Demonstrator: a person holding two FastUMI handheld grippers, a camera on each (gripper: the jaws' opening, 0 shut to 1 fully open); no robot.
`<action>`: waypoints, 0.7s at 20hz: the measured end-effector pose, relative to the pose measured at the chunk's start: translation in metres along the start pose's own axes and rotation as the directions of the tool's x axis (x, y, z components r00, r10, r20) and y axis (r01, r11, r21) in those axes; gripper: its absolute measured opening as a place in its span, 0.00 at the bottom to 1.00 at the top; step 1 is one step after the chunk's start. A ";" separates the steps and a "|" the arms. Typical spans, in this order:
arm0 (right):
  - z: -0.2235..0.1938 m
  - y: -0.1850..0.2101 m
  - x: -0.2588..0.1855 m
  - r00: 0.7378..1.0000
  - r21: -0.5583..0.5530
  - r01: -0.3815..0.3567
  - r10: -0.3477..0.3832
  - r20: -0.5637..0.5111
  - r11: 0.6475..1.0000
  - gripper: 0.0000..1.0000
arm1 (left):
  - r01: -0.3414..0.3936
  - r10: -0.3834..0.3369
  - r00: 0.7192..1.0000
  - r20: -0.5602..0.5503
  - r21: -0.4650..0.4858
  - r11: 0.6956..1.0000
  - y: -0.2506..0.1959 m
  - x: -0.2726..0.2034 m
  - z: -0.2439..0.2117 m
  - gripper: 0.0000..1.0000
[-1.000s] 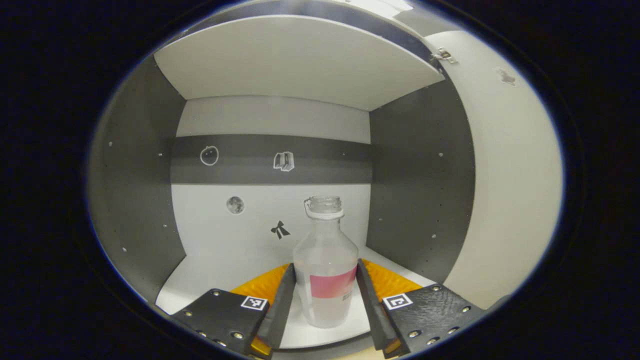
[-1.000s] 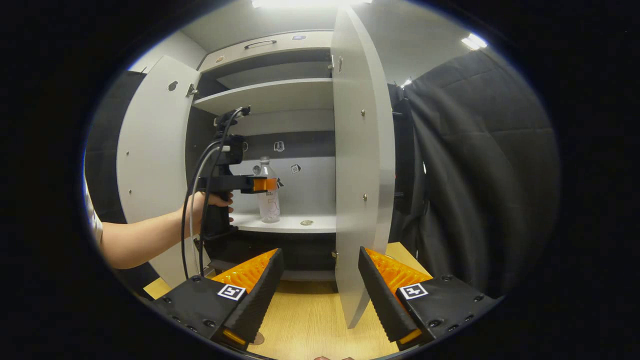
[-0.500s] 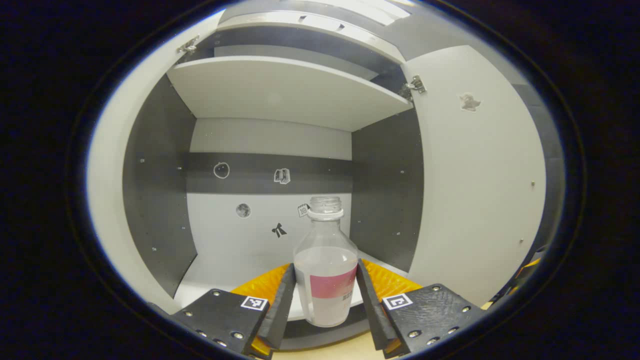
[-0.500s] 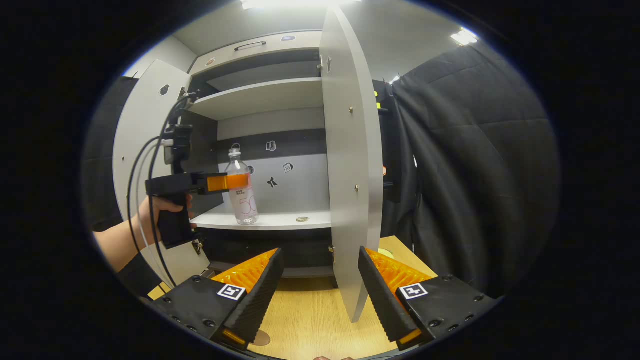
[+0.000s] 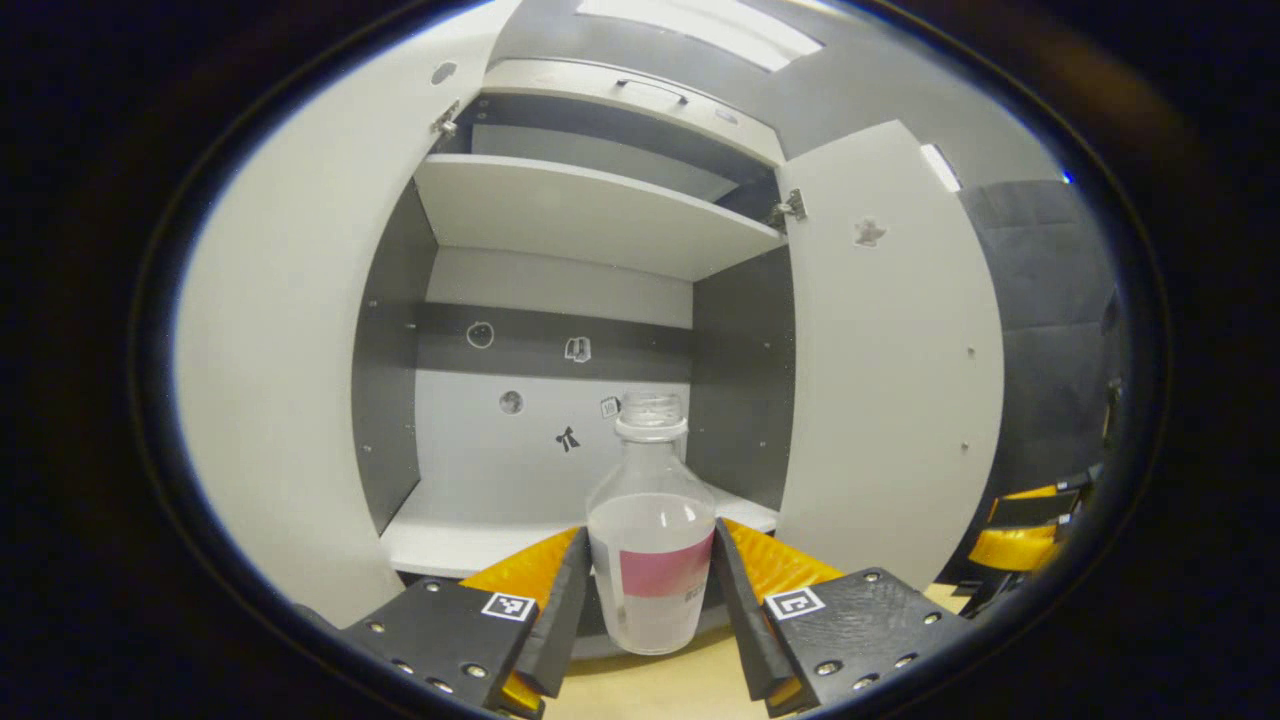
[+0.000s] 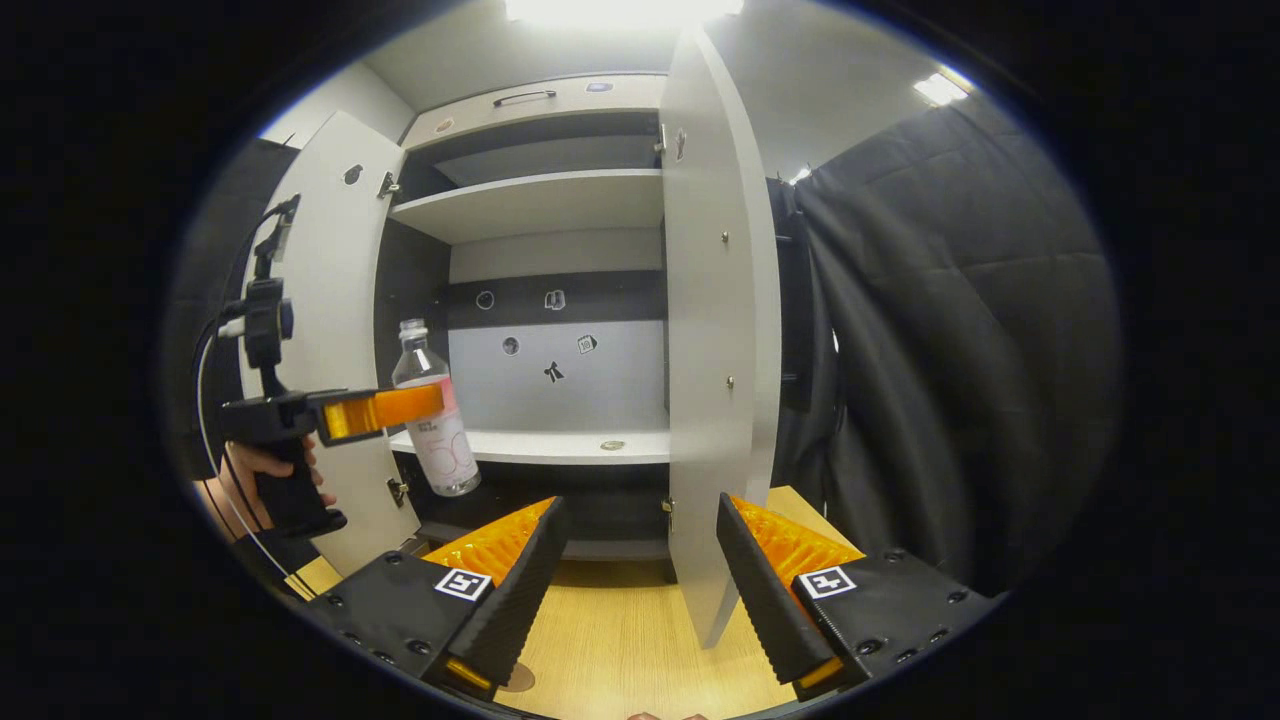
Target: Grasp the bottle in the cabinet with the left hand and place it on the coaster, then close the right door with the right hand and the left door with the left hand.
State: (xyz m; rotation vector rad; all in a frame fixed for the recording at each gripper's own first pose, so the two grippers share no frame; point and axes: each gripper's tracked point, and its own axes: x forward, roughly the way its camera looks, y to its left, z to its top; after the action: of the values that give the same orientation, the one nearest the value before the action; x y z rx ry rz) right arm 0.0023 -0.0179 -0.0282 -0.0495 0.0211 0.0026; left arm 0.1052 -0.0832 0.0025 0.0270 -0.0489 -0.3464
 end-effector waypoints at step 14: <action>-0.018 -0.019 -0.024 0.994 -0.008 0.020 -0.021 -0.110 1.000 0.96 | 0.145 -0.137 0.978 -0.156 0.037 0.989 -0.075 -0.103 -0.181 0.68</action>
State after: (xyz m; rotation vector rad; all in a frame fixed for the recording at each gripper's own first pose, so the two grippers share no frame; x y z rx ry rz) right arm -0.0220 -0.0375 -0.0448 -0.0564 0.1313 -0.0207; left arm -0.0073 -0.1153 -0.1852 0.1048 0.0970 -0.4840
